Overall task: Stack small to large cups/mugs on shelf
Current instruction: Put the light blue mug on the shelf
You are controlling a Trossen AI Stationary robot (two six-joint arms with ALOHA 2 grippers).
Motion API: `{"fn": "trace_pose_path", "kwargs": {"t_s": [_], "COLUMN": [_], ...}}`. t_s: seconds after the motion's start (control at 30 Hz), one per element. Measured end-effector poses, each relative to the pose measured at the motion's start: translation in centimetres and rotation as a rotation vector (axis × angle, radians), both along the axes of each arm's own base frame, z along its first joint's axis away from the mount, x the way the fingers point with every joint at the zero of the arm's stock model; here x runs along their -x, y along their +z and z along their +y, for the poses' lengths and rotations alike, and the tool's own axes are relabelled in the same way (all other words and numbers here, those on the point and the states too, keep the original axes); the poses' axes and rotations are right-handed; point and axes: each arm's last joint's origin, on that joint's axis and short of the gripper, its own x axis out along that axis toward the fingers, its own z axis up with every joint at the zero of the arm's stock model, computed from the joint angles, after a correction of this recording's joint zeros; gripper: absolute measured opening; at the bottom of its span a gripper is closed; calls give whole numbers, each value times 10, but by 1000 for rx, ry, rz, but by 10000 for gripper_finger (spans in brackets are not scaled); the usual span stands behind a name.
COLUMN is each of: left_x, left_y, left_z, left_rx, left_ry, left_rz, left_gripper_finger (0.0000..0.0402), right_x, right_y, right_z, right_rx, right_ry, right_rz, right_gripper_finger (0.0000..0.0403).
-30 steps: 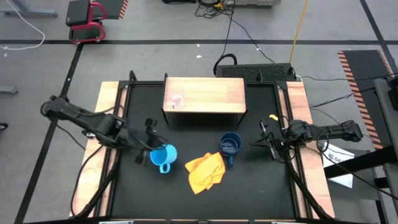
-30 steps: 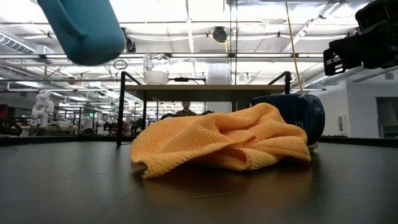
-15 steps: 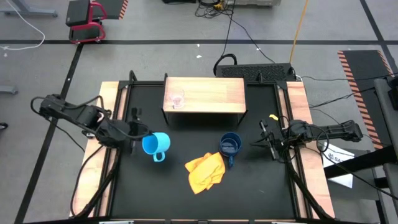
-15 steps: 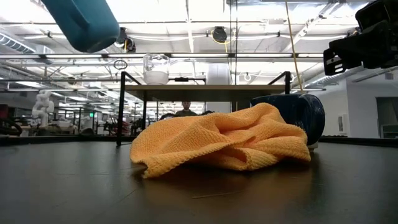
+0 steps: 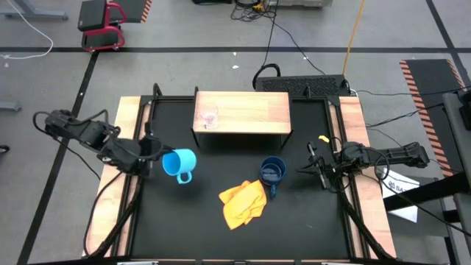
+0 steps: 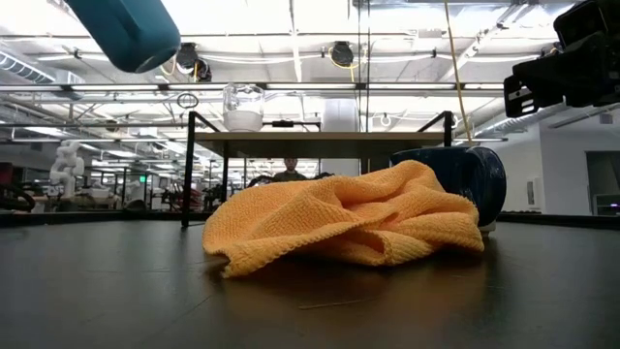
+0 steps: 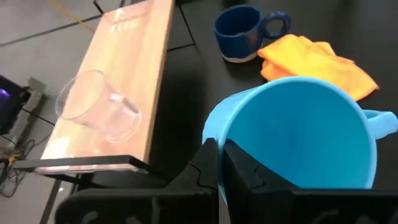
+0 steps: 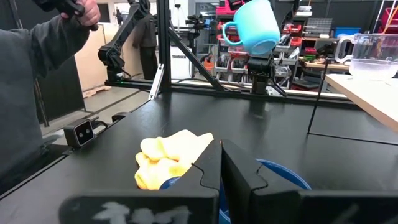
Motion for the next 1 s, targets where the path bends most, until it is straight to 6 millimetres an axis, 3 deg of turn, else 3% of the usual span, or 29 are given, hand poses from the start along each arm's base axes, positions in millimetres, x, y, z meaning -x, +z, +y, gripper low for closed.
{"fn": "trace_pose_path", "kwargs": {"t_s": [0.33,0.53,0.77,1.0], "left_x": [26,29,18,-2], "left_y": [4,-21,-29,-40], "left_z": [13,16,9,-1], "left_rx": [45,54,131,-10], "left_ry": [88,139,54,-129], "left_rz": [-74,-108,-348,-484], "left_gripper_finger": [4,4,4,4], "right_x": [0,0,0,0], "right_y": [0,0,0,0], "right_z": [0,0,0,0], "right_rx": [-3,4,7,21], "right_ry": [0,0,0,0], "right_rz": [1,-1,-2,-6], "right_gripper_finger": [0,0,0,0]}}
